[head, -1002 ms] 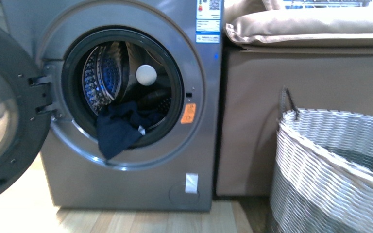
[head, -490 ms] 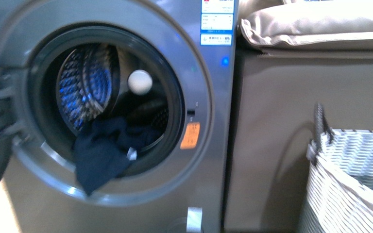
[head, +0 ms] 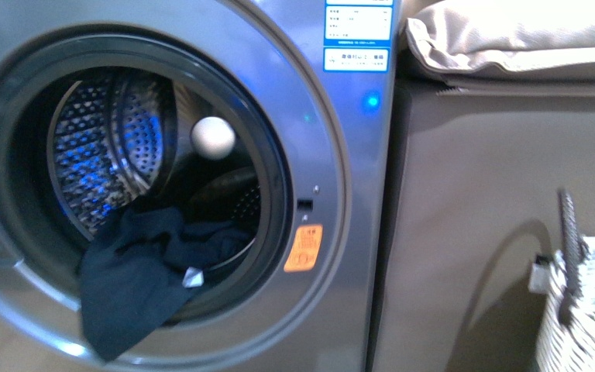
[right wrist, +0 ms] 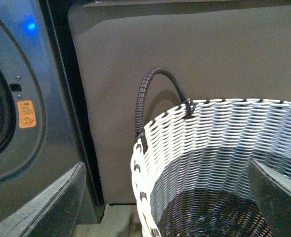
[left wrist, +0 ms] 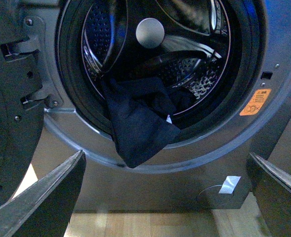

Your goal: Collect clothes from washing machine

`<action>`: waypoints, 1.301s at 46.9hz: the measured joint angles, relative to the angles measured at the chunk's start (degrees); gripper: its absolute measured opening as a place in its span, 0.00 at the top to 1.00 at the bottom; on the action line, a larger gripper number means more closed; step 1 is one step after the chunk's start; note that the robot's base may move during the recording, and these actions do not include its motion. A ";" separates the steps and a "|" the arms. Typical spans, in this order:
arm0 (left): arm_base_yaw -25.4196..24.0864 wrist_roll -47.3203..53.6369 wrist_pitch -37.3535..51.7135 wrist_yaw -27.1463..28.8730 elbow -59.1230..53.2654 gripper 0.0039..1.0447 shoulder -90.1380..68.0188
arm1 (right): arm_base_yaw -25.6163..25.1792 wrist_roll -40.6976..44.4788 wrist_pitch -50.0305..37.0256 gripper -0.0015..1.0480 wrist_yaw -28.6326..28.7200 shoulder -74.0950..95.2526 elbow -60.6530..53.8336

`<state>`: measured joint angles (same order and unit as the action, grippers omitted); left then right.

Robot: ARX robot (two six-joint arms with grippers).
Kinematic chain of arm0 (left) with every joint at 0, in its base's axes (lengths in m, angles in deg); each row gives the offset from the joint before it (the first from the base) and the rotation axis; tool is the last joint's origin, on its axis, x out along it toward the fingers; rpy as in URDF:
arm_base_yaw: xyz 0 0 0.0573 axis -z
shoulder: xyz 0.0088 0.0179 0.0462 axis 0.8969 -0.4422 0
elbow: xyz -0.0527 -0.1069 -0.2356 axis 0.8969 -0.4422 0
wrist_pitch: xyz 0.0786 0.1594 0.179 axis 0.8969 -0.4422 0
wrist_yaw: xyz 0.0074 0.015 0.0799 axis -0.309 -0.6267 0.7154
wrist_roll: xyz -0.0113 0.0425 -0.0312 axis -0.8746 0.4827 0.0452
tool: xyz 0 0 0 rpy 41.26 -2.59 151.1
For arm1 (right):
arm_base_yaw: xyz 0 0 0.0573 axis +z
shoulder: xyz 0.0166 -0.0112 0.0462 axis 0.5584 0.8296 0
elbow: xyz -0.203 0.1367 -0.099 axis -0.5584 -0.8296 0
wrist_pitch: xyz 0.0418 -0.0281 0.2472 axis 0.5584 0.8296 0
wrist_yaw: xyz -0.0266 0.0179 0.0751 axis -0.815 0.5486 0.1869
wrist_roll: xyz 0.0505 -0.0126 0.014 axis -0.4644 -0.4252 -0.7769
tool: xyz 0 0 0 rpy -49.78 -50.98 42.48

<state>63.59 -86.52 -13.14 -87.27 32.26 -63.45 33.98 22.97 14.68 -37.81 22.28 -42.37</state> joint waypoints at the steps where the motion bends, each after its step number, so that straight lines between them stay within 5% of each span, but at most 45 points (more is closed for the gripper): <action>1: -0.81 -1.53 -0.90 -2.10 0.20 0.06 -0.44 | -0.02 0.00 0.00 0.08 0.02 0.00 0.00; 7: -6.16 -11.06 -0.11 -12.94 0.79 0.06 -6.58 | -0.02 0.00 0.00 0.08 0.15 0.00 0.00; 19: -10.27 -14.34 21.20 -17.59 6.01 0.06 -31.80 | 0.00 0.00 0.00 0.08 0.04 0.00 0.00; 31: -6.80 -11.43 41.07 -12.50 21.42 0.06 -69.09 | 0.00 0.00 0.00 0.08 0.07 0.00 0.00; 61: -1.29 -6.73 42.12 -5.29 51.25 0.06 -105.79 | -0.02 0.00 0.00 0.08 0.04 0.00 0.00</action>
<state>62.30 -93.26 28.97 -92.56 83.52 -169.24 33.96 22.97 14.68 -37.77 22.28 -42.37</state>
